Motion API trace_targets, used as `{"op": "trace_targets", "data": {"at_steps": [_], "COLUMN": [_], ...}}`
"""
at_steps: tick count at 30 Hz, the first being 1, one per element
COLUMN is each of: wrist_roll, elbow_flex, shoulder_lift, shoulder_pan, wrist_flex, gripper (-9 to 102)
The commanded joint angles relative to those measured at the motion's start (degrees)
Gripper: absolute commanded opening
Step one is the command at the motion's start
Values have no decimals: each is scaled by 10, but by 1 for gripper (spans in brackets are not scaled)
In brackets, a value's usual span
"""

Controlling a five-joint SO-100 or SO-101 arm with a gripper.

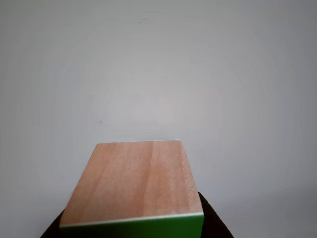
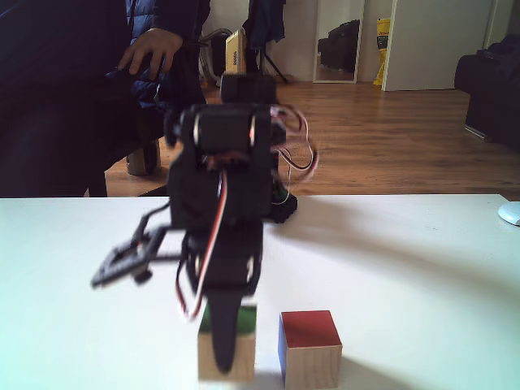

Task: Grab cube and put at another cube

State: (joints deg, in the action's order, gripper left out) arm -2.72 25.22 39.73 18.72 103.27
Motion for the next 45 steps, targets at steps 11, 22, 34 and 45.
{"op": "trace_targets", "data": {"at_steps": [11, 22, 34, 45], "wrist_roll": [43, 79, 84, 79], "elbow_flex": [152, 194, 137, 115], "shoulder_lift": [273, 282, 210, 185], "shoulder_pan": [-71, -131, -143, -134], "wrist_flex": [3, -2, 2, 2], "gripper": [10, 11, 11, 11]}}
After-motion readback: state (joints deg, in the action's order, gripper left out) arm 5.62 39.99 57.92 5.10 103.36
